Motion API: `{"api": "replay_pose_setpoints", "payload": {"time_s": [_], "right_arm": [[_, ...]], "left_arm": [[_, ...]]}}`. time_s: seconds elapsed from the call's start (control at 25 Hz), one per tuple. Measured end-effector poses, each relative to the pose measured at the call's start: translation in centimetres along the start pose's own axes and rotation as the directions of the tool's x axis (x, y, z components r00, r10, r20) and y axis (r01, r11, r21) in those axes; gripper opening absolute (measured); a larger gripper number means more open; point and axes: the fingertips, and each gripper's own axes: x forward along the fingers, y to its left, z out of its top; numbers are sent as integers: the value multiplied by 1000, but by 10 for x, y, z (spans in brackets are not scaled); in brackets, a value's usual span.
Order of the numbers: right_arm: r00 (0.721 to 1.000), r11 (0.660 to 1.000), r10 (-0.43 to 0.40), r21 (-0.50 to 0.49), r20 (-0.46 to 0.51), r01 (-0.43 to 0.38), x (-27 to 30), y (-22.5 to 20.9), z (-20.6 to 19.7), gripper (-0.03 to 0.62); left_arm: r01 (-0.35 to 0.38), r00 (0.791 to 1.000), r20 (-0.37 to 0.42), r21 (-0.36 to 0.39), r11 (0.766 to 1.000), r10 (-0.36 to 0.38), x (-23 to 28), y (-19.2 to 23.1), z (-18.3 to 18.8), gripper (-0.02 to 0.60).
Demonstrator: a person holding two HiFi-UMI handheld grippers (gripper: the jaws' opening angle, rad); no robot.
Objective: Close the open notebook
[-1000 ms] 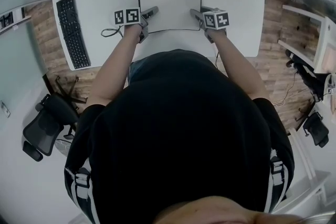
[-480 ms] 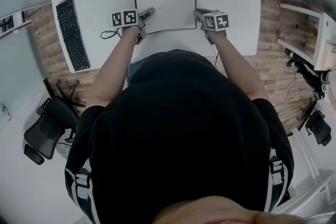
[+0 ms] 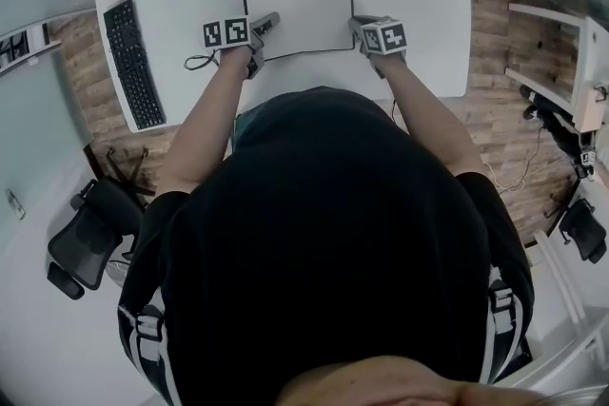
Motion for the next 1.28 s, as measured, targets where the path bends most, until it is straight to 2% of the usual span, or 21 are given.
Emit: {"api": "replay_pose_setpoints", "payload": {"time_s": [0.16,0.32,0.52,0.68,0.92,1.28], "right_arm": [[1000,1000,1,3,7,-1,-6,-1,-2,58],[1000,1000,7,-8,11,-7,-8,0,-4,58],[1000,1000,21,1,21,-21,-11,1,-6,57],[999,998,42,35,33,-43,-8,2,-6,57],[995,993,69,95,75,-76,-12,1,-9,57],[991,982,87,160,100,-103,-16,-3,-14,57]], "left_arm": [[7,1000,9,8,1000,-7,-10,-9,3,48],[10,999,32,17,1000,-10,-24,-16,8,84],[16,998,53,16,1000,-17,-34,-24,7,91],[40,997,71,28,999,-42,-42,-30,9,98],[90,994,52,24,996,-91,-46,-44,8,106],[110,992,50,37,993,-112,-43,-61,9,112]]}}
